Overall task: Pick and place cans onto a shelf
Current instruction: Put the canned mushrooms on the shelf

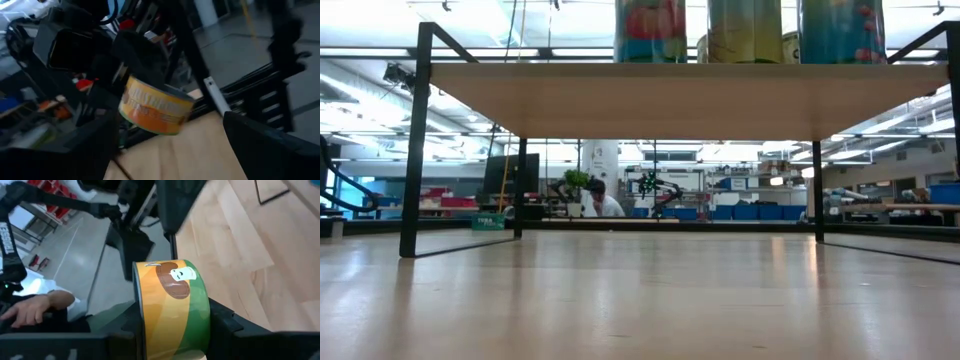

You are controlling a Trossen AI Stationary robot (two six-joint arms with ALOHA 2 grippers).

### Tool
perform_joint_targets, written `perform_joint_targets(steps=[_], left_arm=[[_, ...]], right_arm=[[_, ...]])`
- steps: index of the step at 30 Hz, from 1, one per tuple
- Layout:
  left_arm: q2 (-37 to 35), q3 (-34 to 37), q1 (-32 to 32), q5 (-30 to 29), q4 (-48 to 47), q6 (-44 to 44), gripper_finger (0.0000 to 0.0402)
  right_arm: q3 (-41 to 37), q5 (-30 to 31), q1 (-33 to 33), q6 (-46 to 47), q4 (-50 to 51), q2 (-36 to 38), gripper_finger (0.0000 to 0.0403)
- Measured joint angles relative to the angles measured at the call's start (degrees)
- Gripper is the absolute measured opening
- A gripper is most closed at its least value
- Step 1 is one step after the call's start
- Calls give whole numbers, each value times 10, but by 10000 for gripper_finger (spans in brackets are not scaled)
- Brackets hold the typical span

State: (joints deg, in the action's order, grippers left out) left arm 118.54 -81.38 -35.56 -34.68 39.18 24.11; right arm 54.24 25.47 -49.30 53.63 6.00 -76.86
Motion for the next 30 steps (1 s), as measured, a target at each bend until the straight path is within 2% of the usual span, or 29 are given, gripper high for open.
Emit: perform_joint_targets(steps=[7, 12, 17, 22, 25, 30], left_arm=[[0, -56, 15, 8, -68, 33, 364], [0, -80, 33, 104, -149, 27, 364], [0, -81, 46, 119, -147, 34, 364], [0, -81, 55, 163, -142, 61, 364], [0, -81, 57, 165, -141, 67, 362], [0, -81, 57, 167, -140, 62, 331]], right_arm=[[0, -39, 15, 1, -11, 0, 142], [-1, -63, 32, -7, -34, -1, 142], [0, -89, 54, -6, -44, 0, 142], [0, -120, 76, 7, -50, 0, 142], [0, -134, 85, 22, -58, 0, 142], [0, -139, 89, 32, -59, 0, 142]])
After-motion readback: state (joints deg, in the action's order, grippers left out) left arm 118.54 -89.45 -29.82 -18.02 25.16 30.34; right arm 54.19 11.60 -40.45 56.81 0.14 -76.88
